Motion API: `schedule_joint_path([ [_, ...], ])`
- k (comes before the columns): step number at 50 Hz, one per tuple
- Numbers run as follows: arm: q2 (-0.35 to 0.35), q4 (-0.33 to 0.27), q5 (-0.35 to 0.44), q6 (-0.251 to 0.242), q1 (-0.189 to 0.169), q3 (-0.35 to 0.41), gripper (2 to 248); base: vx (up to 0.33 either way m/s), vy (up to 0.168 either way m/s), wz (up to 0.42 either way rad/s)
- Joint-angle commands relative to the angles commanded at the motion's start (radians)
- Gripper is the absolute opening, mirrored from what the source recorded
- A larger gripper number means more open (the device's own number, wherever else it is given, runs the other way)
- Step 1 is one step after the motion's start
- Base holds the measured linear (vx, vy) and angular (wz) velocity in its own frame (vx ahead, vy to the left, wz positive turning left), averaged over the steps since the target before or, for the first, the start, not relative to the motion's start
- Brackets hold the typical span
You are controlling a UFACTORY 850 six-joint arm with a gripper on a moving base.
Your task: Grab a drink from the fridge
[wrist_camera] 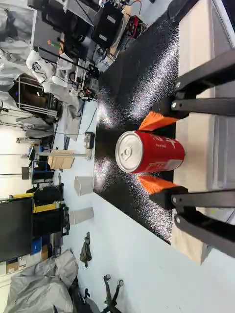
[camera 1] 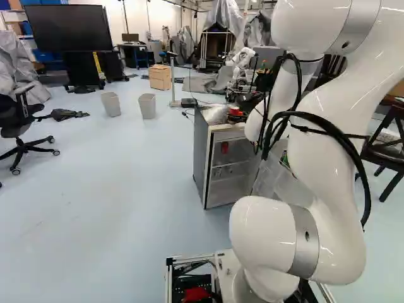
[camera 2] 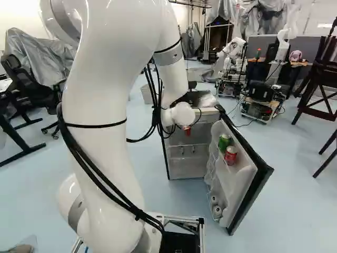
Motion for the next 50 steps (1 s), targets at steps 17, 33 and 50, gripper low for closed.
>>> schedule_joint_path([
  [17,0.009,0.0,0.0,0.0,-0.002,0.011,232,0.0,0.0,0.0],
  [33,0.059,0.0,0.0,0.0,-0.018,0.073,247,0.0,0.0,0.0],
  [50,0.118,0.0,0.0,0.0,-0.067,0.139,247,0.0,0.0,0.0],
])
